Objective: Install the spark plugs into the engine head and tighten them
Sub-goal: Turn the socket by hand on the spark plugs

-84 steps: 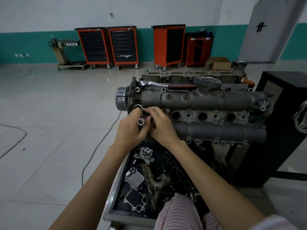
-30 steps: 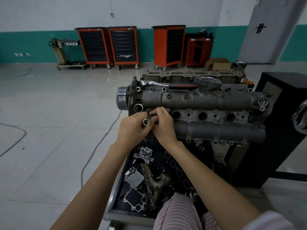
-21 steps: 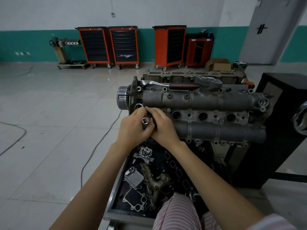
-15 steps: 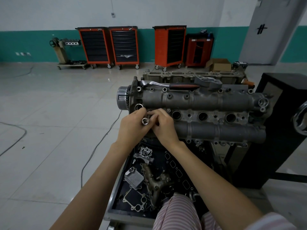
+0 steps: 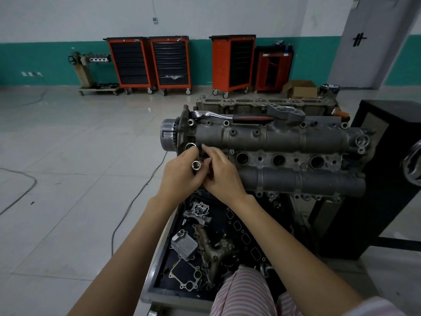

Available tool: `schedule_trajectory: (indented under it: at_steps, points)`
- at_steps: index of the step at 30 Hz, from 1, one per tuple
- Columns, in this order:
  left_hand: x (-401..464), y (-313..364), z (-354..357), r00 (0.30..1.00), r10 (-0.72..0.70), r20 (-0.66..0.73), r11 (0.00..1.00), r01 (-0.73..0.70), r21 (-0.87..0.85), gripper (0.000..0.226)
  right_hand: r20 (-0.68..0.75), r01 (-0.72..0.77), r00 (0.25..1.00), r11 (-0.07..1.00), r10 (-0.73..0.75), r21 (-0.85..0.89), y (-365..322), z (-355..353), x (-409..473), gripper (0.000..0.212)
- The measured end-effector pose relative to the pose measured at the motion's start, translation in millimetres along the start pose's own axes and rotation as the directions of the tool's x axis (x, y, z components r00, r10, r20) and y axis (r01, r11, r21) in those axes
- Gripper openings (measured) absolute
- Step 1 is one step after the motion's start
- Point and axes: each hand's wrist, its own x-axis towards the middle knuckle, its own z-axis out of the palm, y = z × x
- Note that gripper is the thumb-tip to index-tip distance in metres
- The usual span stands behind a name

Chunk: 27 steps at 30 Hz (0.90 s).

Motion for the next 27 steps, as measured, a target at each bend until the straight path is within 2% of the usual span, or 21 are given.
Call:
schedule_trajectory:
  at_steps: [2, 6, 8, 11, 14, 17, 22, 24, 27]
  points:
    - [0.4, -0.7, -1.9, 1.000, -0.005, 0.011, 1.000, 0.005, -0.021, 0.028, 0.003, 0.021, 1.000, 1.000, -0.021, -0.001, -0.1, -0.5, -0.5, 0.050]
    - [-0.5, 0.9, 0.1, 0.999, -0.038, 0.009, 0.999, 0.039, -0.031, 0.033, -0.036, 0.025, 0.999, 0.996, -0.022, 0.089, 1.9, -1.5, 1.2, 0.028]
    - [-0.3, 2.1, 0.5, 0.999, -0.042, -0.002, 0.999, 0.042, -0.028, 0.035, -0.109, -0.008, 0.994, 0.991, 0.023, 0.135, 2.3, 0.7, 1.5, 0.020]
    - [0.8, 3.7, 0.8, 1.000, 0.026, -0.006, 1.000, -0.026, -0.007, 0.044, -0.210, -0.090, 0.968, 0.973, 0.135, 0.210, 1.1, 5.4, 2.9, 0.008]
    - [1.5, 5.0, 0.9, 0.997, 0.068, -0.038, 0.997, -0.067, 0.030, 0.047, -0.201, -0.137, 0.962, 0.966, 0.182, 0.221, 0.9, 8.0, 4.3, 0.010]
    - [-0.2, 2.8, 3.3, 0.995, 0.094, -0.045, 0.993, -0.090, 0.073, 0.035, -0.166, -0.104, 0.977, 0.976, 0.137, 0.191, -0.6, 5.0, 3.4, 0.008]
    - [-2.9, -0.7, 4.3, 0.997, 0.062, -0.034, 0.996, -0.060, 0.059, 0.022, -0.010, 0.029, 1.000, 0.999, -0.029, 0.022, 3.0, -0.2, 0.2, 0.052]
    - [-3.0, -0.9, 3.6, 0.998, 0.050, -0.025, 0.998, -0.049, 0.041, 0.019, 0.002, 0.024, 1.000, 1.000, -0.024, 0.019, 2.2, -0.3, -0.4, 0.051]
    - [-3.1, -0.1, 3.2, 1.000, 0.002, -0.004, 1.000, -0.001, 0.029, 0.021, -0.027, 0.017, 1.000, 0.998, -0.015, 0.062, 1.2, -0.2, 1.1, 0.032]
